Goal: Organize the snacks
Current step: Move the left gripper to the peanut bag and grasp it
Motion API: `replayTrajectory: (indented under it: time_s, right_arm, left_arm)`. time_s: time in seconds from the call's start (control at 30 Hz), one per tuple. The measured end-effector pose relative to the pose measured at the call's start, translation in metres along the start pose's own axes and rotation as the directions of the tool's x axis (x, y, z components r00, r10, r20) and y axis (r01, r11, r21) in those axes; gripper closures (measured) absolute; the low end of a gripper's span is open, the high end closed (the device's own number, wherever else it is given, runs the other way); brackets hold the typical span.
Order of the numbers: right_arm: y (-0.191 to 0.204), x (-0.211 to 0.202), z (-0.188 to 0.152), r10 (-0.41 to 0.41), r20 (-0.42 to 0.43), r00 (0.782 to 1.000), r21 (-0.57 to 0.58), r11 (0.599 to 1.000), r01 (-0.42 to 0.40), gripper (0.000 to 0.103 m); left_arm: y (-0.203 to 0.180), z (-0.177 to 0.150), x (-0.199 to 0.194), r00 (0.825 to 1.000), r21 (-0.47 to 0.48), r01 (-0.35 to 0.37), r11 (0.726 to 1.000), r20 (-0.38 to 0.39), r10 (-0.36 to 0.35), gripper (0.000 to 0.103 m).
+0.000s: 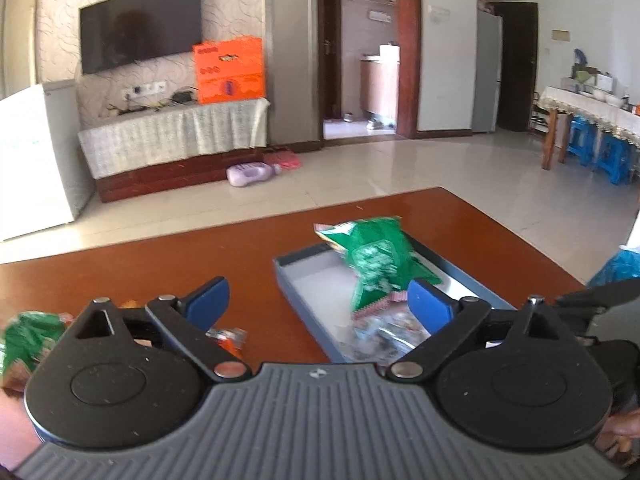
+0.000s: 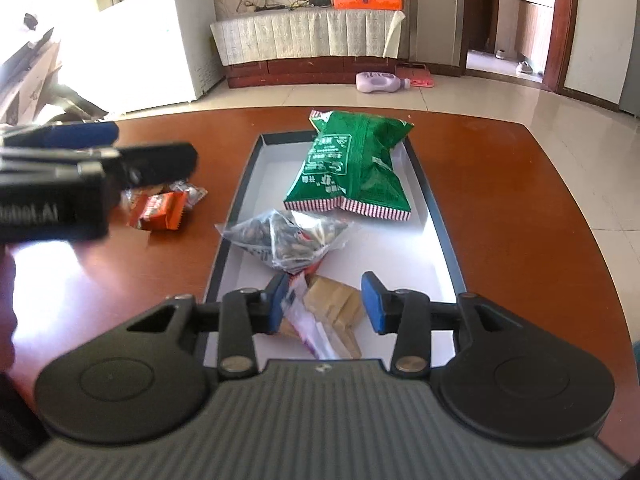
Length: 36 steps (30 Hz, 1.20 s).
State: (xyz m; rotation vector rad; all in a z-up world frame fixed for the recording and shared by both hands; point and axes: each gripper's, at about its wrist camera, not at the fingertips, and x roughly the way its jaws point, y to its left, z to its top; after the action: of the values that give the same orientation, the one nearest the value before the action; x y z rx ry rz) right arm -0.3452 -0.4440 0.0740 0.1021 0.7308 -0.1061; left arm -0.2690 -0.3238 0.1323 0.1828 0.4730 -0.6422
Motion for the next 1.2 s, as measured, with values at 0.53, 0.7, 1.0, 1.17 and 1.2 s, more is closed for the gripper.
replayTrajectory:
  time_s: [0.53, 0.7, 1.0, 1.17, 1.2]
  right_arm:
    - [-0.002, -0.019, 0.002, -0.049, 0.095, 0.994, 0.037, 0.998, 0.046, 0.06]
    - [0.012, -0.026, 0.012, -0.002, 0.181, 0.983, 0.036, 0.999, -0.005, 0.057]
    - [0.077, -0.002, 0.022, 0.148, 0.148, 0.978, -0.128, 0.983, -0.13, 0.049]
    - [0.108, 0.022, 0.023, 0.191, 0.06, 0.98, -0.199, 0.964, -0.176, 0.048]
    - [0.113, 0.027, 0.021, 0.194, 0.045, 0.98, -0.21, 0.961, -0.181, 0.048]
  left_arm:
    - [0.036, -0.009, 0.005, 0.999, -0.123, -0.039, 0.992, -0.036, 0.034, 0.002]
    - [0.044, -0.013, 0.01, 0.997, -0.117, -0.061, 0.991, -0.046, 0.056, 0.002]
    - [0.109, -0.024, 0.011, 0.984, -0.13, -0.173, 0.976, -0.06, 0.166, 0.002]
    - [0.157, -0.033, 0.004, 0.969, -0.156, -0.243, 0.958, -0.085, 0.232, 0.002]
    - [0.165, -0.034, 0.003, 0.965, -0.163, -0.256, 0.953, -0.091, 0.244, 0.002]
